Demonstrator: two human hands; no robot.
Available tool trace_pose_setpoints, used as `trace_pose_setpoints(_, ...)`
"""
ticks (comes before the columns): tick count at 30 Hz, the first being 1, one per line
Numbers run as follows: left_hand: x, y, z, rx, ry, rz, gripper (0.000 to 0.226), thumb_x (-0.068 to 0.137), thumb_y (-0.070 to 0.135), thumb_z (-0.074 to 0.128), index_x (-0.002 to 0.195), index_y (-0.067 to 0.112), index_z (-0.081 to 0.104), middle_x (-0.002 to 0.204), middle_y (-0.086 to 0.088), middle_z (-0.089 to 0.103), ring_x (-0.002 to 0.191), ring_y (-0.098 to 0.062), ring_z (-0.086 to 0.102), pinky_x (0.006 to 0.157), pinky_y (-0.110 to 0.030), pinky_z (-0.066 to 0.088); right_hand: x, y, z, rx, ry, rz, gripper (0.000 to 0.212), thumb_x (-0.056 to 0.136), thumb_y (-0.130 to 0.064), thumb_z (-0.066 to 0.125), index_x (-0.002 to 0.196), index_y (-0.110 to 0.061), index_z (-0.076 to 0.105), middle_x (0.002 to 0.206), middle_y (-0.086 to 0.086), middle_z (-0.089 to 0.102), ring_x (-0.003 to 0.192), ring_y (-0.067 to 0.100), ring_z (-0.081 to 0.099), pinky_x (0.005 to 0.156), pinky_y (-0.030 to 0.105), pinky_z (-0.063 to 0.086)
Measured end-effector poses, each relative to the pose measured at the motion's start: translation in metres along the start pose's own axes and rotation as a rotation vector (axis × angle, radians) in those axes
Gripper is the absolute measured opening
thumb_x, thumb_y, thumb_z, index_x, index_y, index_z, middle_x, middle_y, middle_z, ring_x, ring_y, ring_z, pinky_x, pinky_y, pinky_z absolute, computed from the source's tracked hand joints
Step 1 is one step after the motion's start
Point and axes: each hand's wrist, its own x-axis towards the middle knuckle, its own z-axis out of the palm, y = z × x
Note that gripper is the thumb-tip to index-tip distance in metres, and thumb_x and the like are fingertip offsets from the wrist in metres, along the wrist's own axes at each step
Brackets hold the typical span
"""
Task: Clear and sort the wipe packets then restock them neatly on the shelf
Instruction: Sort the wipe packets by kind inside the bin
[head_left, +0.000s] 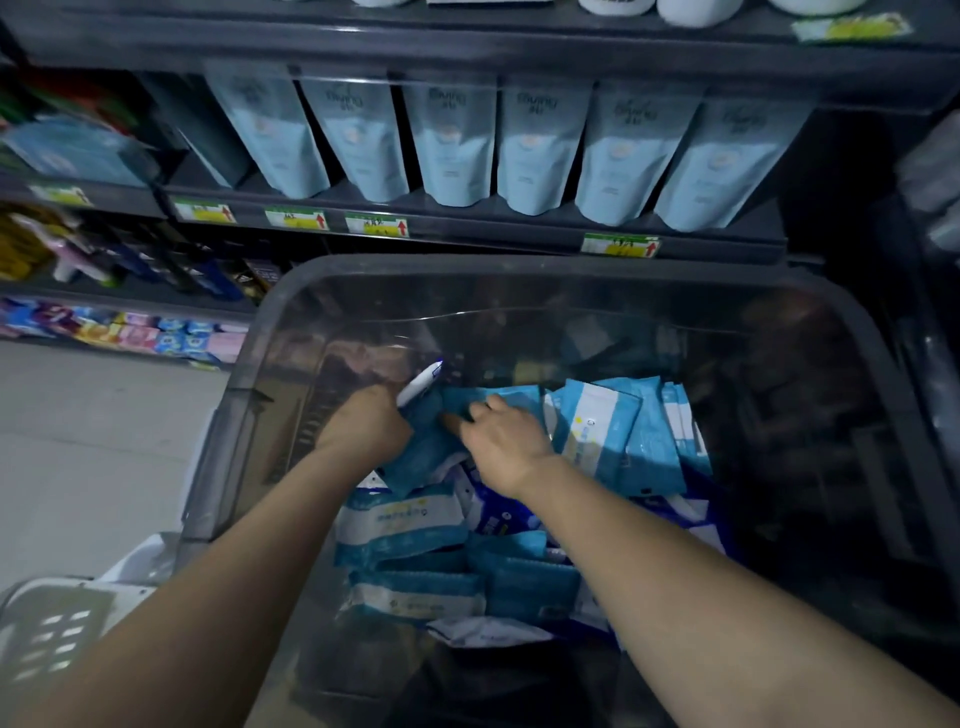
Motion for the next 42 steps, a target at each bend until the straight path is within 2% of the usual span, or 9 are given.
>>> trace_pose_setpoints(6, 0.000, -0.001, 0.004, -0.021, -0.012, -0.003, 0.044, 0.087, 0.009, 0.050, 0.131, 0.013, 0.050, 0.120, -0.017, 0.060, 0.105, -0.034, 0.059, 0.081, -0.036, 0.047, 0.014, -0.011, 0.018, -0.115, 0.061, 0.067, 0.061, 0.097, -0.027, 0.047, 0.150, -0.034, 0.019, 0.128, 0.008, 0.044, 0.120, 0.029, 0.036, 0.091, 0.037, 0.034)
trace_pose_setpoints(11, -0.002, -0.001, 0.001, -0.046, 0.007, 0.034, 0.045, 0.088, 0.010, 0.050, 0.132, 0.016, 0.050, 0.122, -0.016, 0.060, 0.107, -0.034, 0.058, 0.083, -0.034, 0.045, 0.014, -0.010, 0.018, -0.089, 0.104, 0.077, 0.031, 0.092, -0.008, 0.046, 0.119, -0.014, 0.060, 0.108, 0.005, 0.064, 0.111, 0.029, 0.047, 0.083, 0.036, 0.036)
trace_pose_setpoints(14, -0.002, -0.001, -0.001, -0.046, 0.006, 0.013, 0.040, 0.088, 0.010, 0.049, 0.127, 0.015, 0.053, 0.118, -0.016, 0.061, 0.103, -0.034, 0.059, 0.082, -0.035, 0.047, 0.010, -0.008, 0.006, -0.031, 0.180, 0.078, 0.018, 0.063, -0.003, 0.073, 0.077, -0.013, 0.068, 0.075, 0.002, 0.065, 0.082, 0.026, 0.060, 0.065, 0.029, 0.037)
trace_pose_setpoints(16, -0.001, -0.001, -0.001, -0.047, 0.012, 0.012, 0.041, 0.087, 0.006, 0.047, 0.126, 0.016, 0.054, 0.116, -0.016, 0.062, 0.098, -0.033, 0.059, 0.078, -0.034, 0.047, 0.007, -0.005, -0.002, 0.023, 0.243, 0.119, 0.037, 0.026, -0.002, 0.082, 0.052, -0.015, 0.059, 0.048, -0.002, 0.053, 0.047, 0.021, 0.054, 0.048, 0.020, 0.027)
trace_pose_setpoints(17, -0.001, 0.000, -0.001, -0.043, 0.014, 0.011, 0.041, 0.086, 0.005, 0.046, 0.125, 0.016, 0.055, 0.114, -0.016, 0.063, 0.094, -0.032, 0.059, 0.076, -0.033, 0.046, 0.008, -0.001, -0.002, 0.052, 0.315, 0.135, 0.040, 0.021, -0.001, 0.081, 0.050, -0.016, 0.057, 0.045, -0.001, 0.050, 0.041, 0.020, 0.051, 0.045, 0.017, 0.023)
trace_pose_setpoints(23, 0.002, 0.002, 0.007, 0.018, -0.024, -0.006, 0.037, 0.090, 0.009, 0.045, 0.126, 0.011, 0.054, 0.120, -0.017, 0.061, 0.108, -0.034, 0.059, 0.089, -0.040, 0.049, -0.006, 0.043, -0.034, 0.222, 0.599, 0.374, 0.015, 0.073, 0.005, 0.066, 0.081, -0.008, 0.064, 0.073, 0.011, 0.066, 0.066, 0.034, 0.064, 0.052, 0.029, 0.036)
trace_pose_setpoints(29, 0.007, 0.001, 0.010, 0.031, -0.019, 0.018, 0.041, 0.088, 0.010, 0.046, 0.128, 0.011, 0.054, 0.120, -0.018, 0.062, 0.109, -0.034, 0.060, 0.086, -0.037, 0.048, -0.034, 0.062, -0.021, 0.031, 0.682, 0.225, 0.029, 0.051, 0.009, 0.074, 0.071, -0.009, 0.064, 0.061, 0.006, 0.057, 0.059, 0.029, 0.057, 0.049, 0.029, 0.039)
trace_pose_setpoints(37, 0.011, 0.017, 0.007, 0.066, -0.010, 0.094, 0.038, 0.087, 0.010, 0.047, 0.123, 0.011, 0.058, 0.111, -0.017, 0.065, 0.095, -0.033, 0.062, 0.076, -0.034, 0.049, -0.062, 0.078, 0.007, -0.066, 0.697, -0.015, 0.029, 0.065, -0.003, 0.046, 0.073, -0.014, 0.071, 0.068, -0.001, 0.065, 0.064, 0.023, 0.062, 0.058, 0.027, 0.047)
trace_pose_setpoints(42, 0.006, 0.034, 0.012, 0.068, 0.008, 0.169, 0.036, 0.086, 0.008, 0.046, 0.120, 0.014, 0.056, 0.109, -0.015, 0.064, 0.091, -0.032, 0.060, 0.077, -0.036, 0.051, -0.074, 0.091, -0.005, -0.235, 0.740, 0.021, 0.016, 0.069, -0.007, 0.057, 0.064, -0.018, 0.066, 0.062, -0.004, 0.060, 0.063, 0.020, 0.056, 0.059, 0.030, 0.035)
